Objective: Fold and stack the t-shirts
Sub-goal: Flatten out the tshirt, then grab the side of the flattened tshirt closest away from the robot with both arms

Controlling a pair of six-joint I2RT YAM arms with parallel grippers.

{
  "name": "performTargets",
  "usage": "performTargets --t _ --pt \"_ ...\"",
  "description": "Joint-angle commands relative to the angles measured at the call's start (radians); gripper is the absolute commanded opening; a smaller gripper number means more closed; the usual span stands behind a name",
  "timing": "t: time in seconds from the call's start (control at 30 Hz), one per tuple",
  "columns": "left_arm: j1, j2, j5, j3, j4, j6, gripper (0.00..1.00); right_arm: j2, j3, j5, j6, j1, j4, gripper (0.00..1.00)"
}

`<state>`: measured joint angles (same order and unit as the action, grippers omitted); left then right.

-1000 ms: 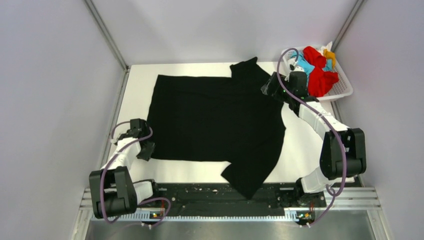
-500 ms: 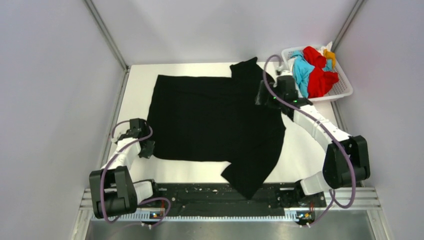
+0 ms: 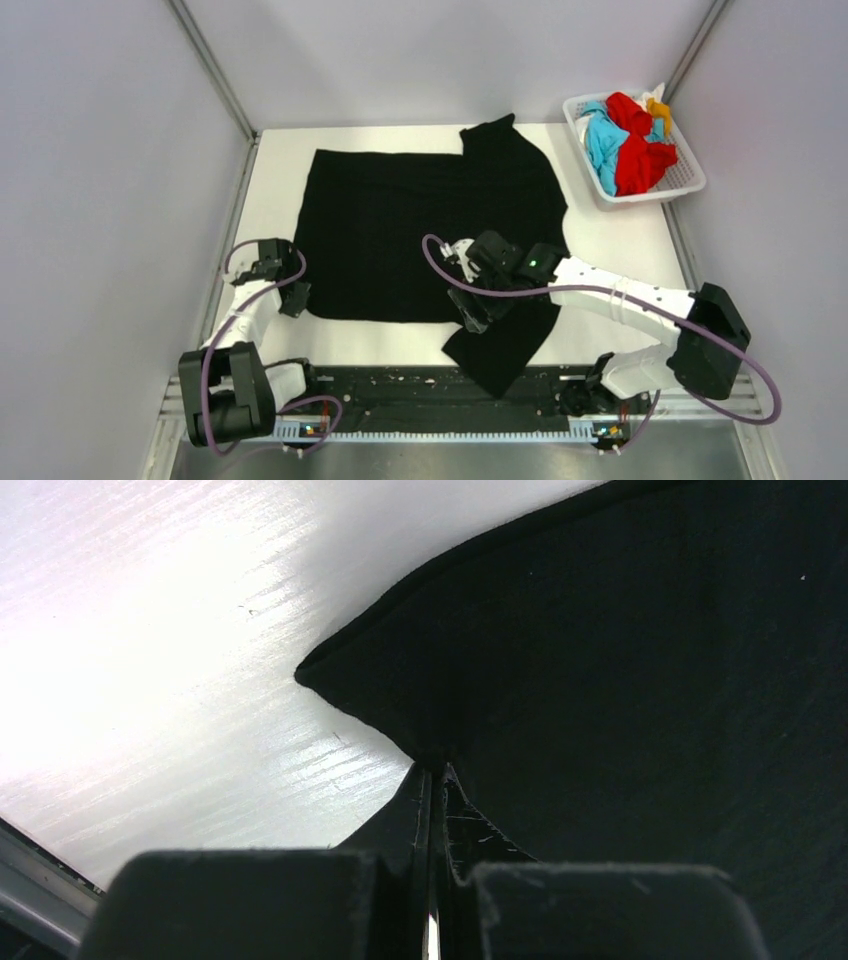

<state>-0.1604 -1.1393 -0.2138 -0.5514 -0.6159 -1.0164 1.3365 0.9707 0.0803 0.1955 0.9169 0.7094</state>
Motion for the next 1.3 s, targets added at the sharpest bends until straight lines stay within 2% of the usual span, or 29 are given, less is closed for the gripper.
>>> performTargets --t 0.0,0.1,0.17,0.37,0.47,0.57,0.67,0.73,1.07,1.1,1.13,1.2,1.27 --pt "-0.003 0.009 0.033 0.015 0.038 0.029 0.00 0.077 0.047 0.085 -0.007 0.020 0.146 0.69" --pt "-0.003 0.011 0.036 0.019 0.033 0.024 0.00 0.158 0.000 0.067 0.053 0.044 0.096 0.62" --pt "-0.002 0.010 0.058 0.012 0.034 0.024 0.00 0.167 -0.025 0.037 0.103 0.066 0.078 0.62" --pt "-0.002 -0.053 0.128 -0.055 0.001 0.066 0.00 0.031 -0.098 -0.043 0.250 0.187 0.037 0.61" --pt "-0.003 -0.067 0.127 -0.053 0.001 0.092 0.00 0.021 -0.142 -0.062 0.333 0.251 0.037 0.58" --pt "-0.001 -0.063 0.132 -0.048 0.010 0.114 0.00 0.032 -0.164 -0.049 0.385 0.305 0.029 0.52" --pt "-0.002 -0.060 0.152 -0.055 0.005 0.131 0.00 0.054 -0.149 -0.012 0.399 0.335 0.037 0.52" --pt "-0.002 -0.058 0.175 -0.044 0.023 0.140 0.00 0.079 -0.152 0.012 0.393 0.348 0.040 0.48" --pt "-0.002 -0.025 0.180 -0.022 0.041 0.152 0.00 0.193 -0.233 0.009 0.399 0.377 -0.042 0.48" --pt "-0.002 -0.026 0.180 -0.021 0.043 0.151 0.00 0.202 -0.237 0.008 0.398 0.381 -0.041 0.46" --pt "-0.002 -0.027 0.181 -0.021 0.041 0.151 0.00 0.207 -0.240 -0.006 0.402 0.382 -0.035 0.38" --pt "-0.002 -0.026 0.183 -0.023 0.037 0.150 0.00 0.210 -0.225 -0.067 0.412 0.382 0.000 0.15" --pt "-0.002 -0.020 0.182 -0.027 0.028 0.149 0.00 0.198 -0.188 -0.154 0.434 0.381 0.052 0.00"
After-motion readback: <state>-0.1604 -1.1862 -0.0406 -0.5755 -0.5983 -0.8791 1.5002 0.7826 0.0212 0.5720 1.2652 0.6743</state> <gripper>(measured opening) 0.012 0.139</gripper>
